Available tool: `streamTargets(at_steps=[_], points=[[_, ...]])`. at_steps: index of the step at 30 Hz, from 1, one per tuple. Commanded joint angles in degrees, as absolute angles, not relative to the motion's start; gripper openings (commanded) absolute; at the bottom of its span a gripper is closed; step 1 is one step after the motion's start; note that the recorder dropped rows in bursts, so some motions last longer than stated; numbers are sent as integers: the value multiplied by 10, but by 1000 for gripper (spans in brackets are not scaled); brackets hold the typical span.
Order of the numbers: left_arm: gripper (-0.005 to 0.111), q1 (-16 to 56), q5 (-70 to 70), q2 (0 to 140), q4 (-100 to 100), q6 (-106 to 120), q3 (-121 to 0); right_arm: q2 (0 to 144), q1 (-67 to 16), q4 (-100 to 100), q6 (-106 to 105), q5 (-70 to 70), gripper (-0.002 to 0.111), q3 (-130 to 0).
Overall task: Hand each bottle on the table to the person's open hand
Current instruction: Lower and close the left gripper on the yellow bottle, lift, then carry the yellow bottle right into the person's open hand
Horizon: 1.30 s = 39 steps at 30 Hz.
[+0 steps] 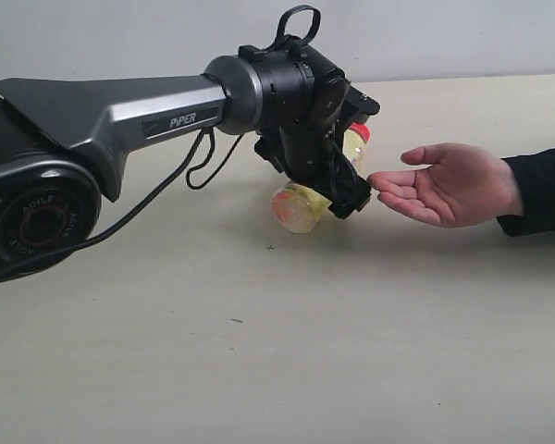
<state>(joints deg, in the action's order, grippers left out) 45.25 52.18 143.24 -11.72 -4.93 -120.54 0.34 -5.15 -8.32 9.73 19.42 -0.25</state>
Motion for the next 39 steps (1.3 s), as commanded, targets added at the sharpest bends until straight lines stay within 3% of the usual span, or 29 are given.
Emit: streamTargets(at_steps=[1,6,9,14,39], points=[[103,451,520,1430,-115,-52,-1208,0,-49,-80,96,191,0,0],[81,451,521,1430,-115,-50,-1208,0,-49,-80,96,191,0,0],[55,451,521,1430,-115,-50,-1208,0,-49,-80,96,191,0,0],[0,451,526,1430,-115,-70,-1208,0,-49,-80,96,191,0,0],[0,452,551,1359,-174,-145,-1208,0,-49,-80,96,191,0,0]])
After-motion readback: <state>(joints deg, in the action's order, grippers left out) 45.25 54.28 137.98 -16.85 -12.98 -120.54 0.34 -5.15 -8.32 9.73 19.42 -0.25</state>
